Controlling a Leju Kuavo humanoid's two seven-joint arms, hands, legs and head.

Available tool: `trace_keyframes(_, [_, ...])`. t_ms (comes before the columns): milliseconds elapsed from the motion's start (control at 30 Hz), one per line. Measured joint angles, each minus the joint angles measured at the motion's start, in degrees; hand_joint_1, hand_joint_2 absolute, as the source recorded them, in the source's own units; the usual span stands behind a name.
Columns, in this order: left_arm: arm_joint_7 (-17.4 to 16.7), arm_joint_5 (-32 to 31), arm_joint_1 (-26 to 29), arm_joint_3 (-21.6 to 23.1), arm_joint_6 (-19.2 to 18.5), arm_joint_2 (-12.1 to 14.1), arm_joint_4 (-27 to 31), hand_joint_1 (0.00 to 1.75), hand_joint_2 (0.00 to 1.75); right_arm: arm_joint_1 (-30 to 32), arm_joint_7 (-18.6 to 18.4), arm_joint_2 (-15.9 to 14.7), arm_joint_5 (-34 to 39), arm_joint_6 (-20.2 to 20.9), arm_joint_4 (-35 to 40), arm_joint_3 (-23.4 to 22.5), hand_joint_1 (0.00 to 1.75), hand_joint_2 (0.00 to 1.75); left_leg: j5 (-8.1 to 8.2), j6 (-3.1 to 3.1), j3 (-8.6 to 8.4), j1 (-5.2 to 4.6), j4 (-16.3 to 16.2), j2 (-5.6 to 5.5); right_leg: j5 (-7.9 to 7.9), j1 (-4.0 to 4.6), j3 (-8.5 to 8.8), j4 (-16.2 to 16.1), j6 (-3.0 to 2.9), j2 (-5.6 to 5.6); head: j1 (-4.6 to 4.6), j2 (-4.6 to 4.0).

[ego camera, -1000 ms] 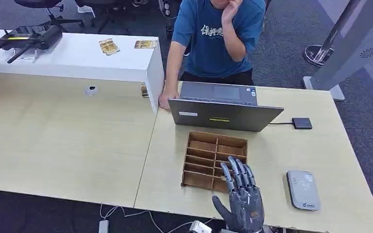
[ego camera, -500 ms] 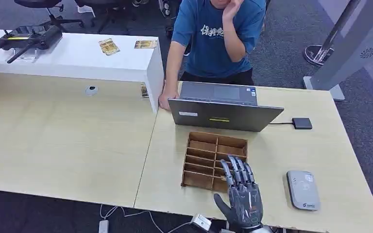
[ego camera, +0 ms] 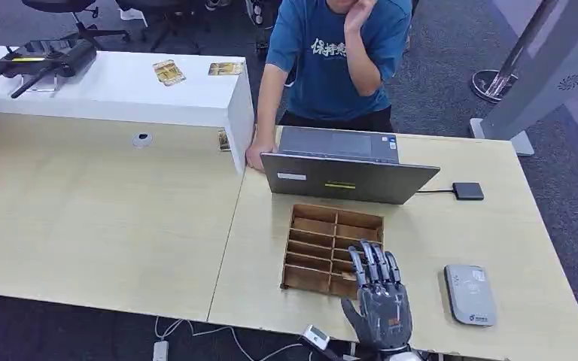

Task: Pass the card to the sensor for recognition and then transmit it.

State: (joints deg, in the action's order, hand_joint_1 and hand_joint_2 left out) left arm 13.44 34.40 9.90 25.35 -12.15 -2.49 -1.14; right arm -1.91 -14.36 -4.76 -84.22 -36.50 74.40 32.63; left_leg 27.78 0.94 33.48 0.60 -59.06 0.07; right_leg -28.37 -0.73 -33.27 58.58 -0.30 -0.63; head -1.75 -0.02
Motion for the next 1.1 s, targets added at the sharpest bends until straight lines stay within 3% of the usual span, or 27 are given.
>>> trace_keyframes(567, [-0.02, 0.15, -0.01, 0.33, 0.17, -0.02, 0.0, 0.0, 0.0, 0.03, -2.49, 0.02, -2.6, 0.83, -0.59, -3.63, 0.0, 1.75, 0.0, 0.0, 0.0, 0.0, 0.0, 0.0, 0.0, 0.0, 0.0, 0.0, 0.0, 0.0, -0.02, 0.0])
trace_keyframes(1100, [-0.2, 1.14, 0.0, 0.33, 0.76, -0.48, 0.0, 0.0, 0.0, 0.01, -1.92, 2.62, 3.21, 3.54, -1.18, -3.78, 0.0, 1.75, 0.0, 0.0, 0.0, 0.0, 0.0, 0.0, 0.0, 0.0, 0.0, 0.01, 0.0, 0.0, 0.0, 0.0])
